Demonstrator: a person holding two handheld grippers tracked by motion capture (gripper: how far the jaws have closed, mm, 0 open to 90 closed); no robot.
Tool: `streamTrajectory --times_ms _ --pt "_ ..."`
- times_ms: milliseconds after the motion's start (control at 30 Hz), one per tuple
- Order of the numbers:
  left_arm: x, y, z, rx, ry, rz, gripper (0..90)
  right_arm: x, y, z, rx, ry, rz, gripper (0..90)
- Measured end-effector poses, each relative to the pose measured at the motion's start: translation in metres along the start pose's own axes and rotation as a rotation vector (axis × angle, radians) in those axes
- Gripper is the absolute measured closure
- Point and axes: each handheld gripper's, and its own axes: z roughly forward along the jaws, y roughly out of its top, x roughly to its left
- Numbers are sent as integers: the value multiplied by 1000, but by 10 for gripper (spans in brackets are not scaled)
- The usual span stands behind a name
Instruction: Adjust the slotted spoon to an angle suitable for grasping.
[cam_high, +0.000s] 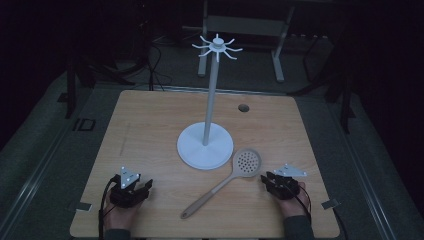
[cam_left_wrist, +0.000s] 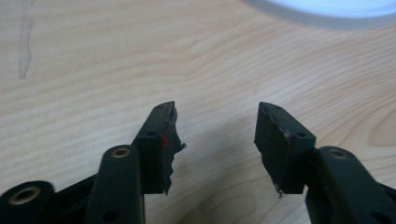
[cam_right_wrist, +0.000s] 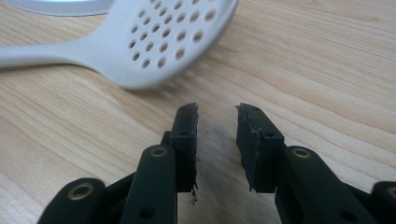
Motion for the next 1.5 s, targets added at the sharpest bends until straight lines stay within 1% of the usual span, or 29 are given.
streamTrajectory --times_ms 67,100,200,300,433,500,600,700,767,867,1000,1100,1167,1233,1367,1500 --pt "2 1 -3 -11 -18 -16 504 1 1 0 0 5 -1 690" --pt "3 1 -4 -19 -27 -31 506 2 1 -1 -1 7 -4 690" --pt "4 2 -6 -35 -37 -43 508 3 1 -4 -14 11 -12 701" --pt "4 3 -7 -46 -42 -51 508 4 2 -7 -22 19 -3 706" --pt "3 4 -8 -44 -45 -42 502 5 3 -8 -23 38 -12 760" --pt "2 5 -8 -38 -46 -37 502 5 4 -9 -20 42 -12 819" --pt "3 5 -9 -42 -45 -38 501 8 6 -11 -29 48 -37 897" --pt "4 5 -10 -50 -41 -39 495 12 12 -15 -51 62 -56 900" --pt "4 4 -11 -55 -38 -43 494 15 16 -18 -69 69 -59 900" --pt "5 4 -12 -60 -34 -46 490 22 23 -19 -84 81 -75 899" --pt "5 4 -11 -55 -35 -42 490 26 32 -14 -83 79 -105 899" --pt "4 4 -9 -36 -25 -39 489 28 42 -9 -87 88 -102 899" --pt "5 4 -9 -36 -26 -41 489 28 49 -5 -84 74 -118 900" --pt "5 4 -9 -39 -23 -42 486 27 57 0 -75 66 -121 900" --pt "4 4 -8 -31 -22 -38 484 22 72 15 -58 47 -107 900" --pt "4 4 -7 -27 -24 -37 483 21 82 26 -29 30 -113 900"
